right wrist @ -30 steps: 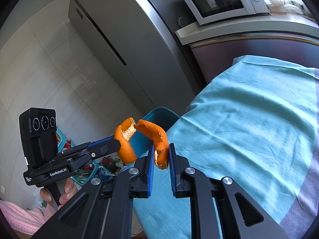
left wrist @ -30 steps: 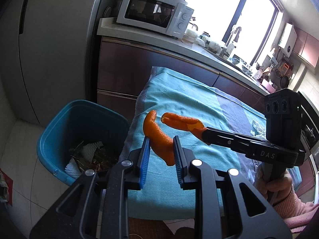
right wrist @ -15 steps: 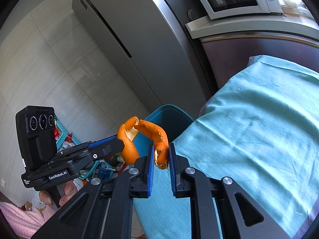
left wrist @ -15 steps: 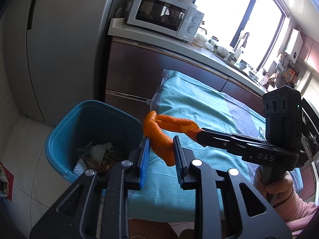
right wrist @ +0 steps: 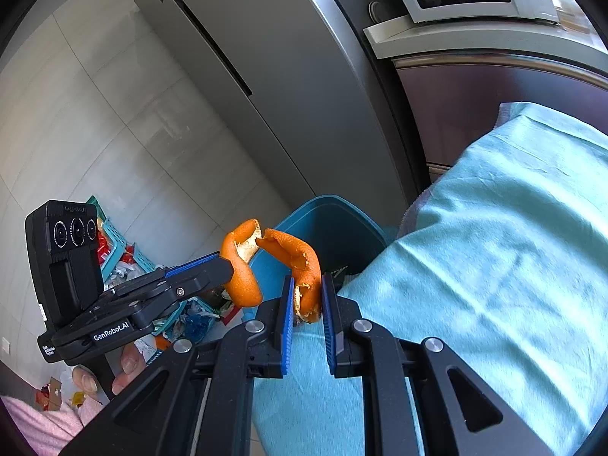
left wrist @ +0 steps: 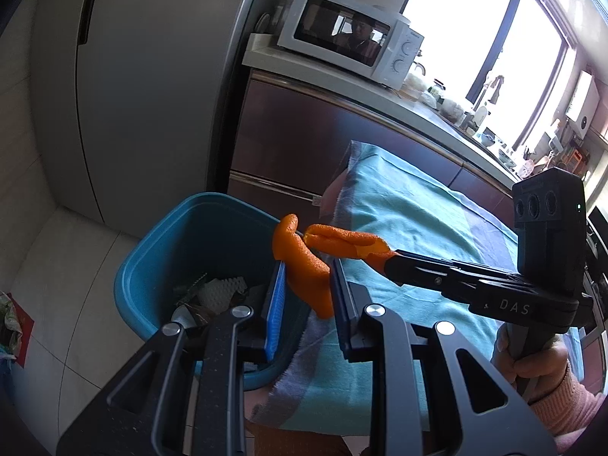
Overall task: Collect trash
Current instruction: 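Lower both grippers into the teal bin and open them to drop the peels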
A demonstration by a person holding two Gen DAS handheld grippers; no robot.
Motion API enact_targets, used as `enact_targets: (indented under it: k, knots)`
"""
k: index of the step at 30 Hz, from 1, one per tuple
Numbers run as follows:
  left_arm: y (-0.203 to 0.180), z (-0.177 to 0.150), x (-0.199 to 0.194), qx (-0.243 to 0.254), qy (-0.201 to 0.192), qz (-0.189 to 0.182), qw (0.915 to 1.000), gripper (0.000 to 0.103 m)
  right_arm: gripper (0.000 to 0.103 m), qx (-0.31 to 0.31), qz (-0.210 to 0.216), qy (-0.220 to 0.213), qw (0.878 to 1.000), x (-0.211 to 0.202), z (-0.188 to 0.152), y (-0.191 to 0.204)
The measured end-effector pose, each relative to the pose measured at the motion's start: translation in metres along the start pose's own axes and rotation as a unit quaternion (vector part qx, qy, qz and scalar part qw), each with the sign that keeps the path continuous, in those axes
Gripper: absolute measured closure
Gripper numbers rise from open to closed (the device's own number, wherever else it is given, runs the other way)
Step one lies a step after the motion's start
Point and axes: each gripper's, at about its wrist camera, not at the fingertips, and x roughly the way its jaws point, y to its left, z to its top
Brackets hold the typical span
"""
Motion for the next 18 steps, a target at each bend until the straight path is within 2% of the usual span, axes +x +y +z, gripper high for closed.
enact_targets:
  k: [18]
  knots:
    - [0.024, 0.003, 0.029, -0.025, 0.014, 0.022, 0.9993, 0.079, 0.09, -0.011, -0.02, 0.035, 0.999, 0.035, 0.013, 0.01]
